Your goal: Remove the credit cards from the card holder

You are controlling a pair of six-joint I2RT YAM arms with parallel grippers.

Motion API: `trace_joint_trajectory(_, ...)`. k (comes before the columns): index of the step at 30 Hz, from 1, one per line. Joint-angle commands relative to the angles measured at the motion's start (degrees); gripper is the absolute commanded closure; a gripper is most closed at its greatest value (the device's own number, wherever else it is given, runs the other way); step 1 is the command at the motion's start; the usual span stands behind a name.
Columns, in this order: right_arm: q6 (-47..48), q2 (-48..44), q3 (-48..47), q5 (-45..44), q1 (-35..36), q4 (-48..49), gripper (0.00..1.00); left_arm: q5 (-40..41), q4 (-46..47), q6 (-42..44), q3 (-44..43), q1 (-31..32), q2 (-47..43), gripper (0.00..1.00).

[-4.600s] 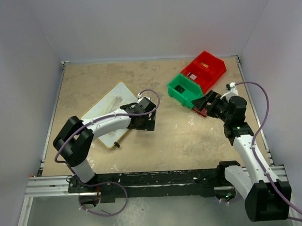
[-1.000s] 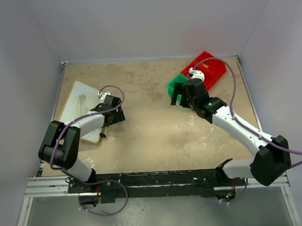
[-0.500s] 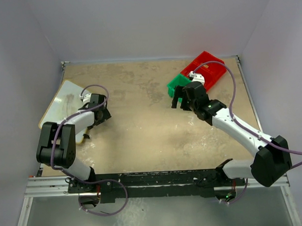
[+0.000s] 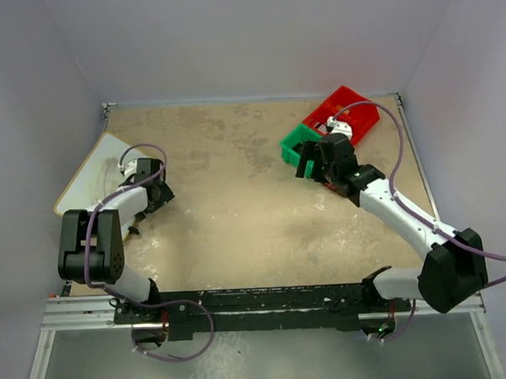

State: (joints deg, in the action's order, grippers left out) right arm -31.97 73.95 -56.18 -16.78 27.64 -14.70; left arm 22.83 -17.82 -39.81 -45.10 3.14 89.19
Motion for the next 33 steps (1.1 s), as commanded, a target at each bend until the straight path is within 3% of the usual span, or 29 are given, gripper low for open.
trace_joint_trajectory(1, 5.3, 1.0, -0.7, 5.5, -5.6, 4.4, 0.0, -6.5, -1.3, 1.4, 0.4, -1.2, -1.1, 0.21)
trace_joint_trajectory(5, 11.5, 6.0, -3.7, 12.0, -8.7, 8.4, 0.0, -13.9, 0.0, 1.9, 1.0, -1.1, -4.2, 0.21)
trace_joint_trajectory(10, 13.5, 15.9, -10.7, 14.7, -8.9, 6.7, 0.0, -17.2, -1.1, 2.3, 2.0, -0.9, -9.2, 0.22)
trace_joint_trajectory(20, 18.2, 25.5, -17.0, 19.8, -8.9, 2.6, 0.01, -29.7, -5.5, 7.5, -0.9, -0.9, -21.6, 0.22)
trace_joint_trajectory(29, 18.1, 27.9, -16.4, 30.8, -8.6, 4.7, 0.07, -29.8, -10.1, 16.3, -4.8, -0.9, -28.9, 0.2)
trace_joint_trajectory(33, 16.5, 28.3, -16.2, 30.8, -6.8, 5.5, 0.08, -30.0, -10.1, 17.4, -3.7, -0.8, -29.3, 0.2)
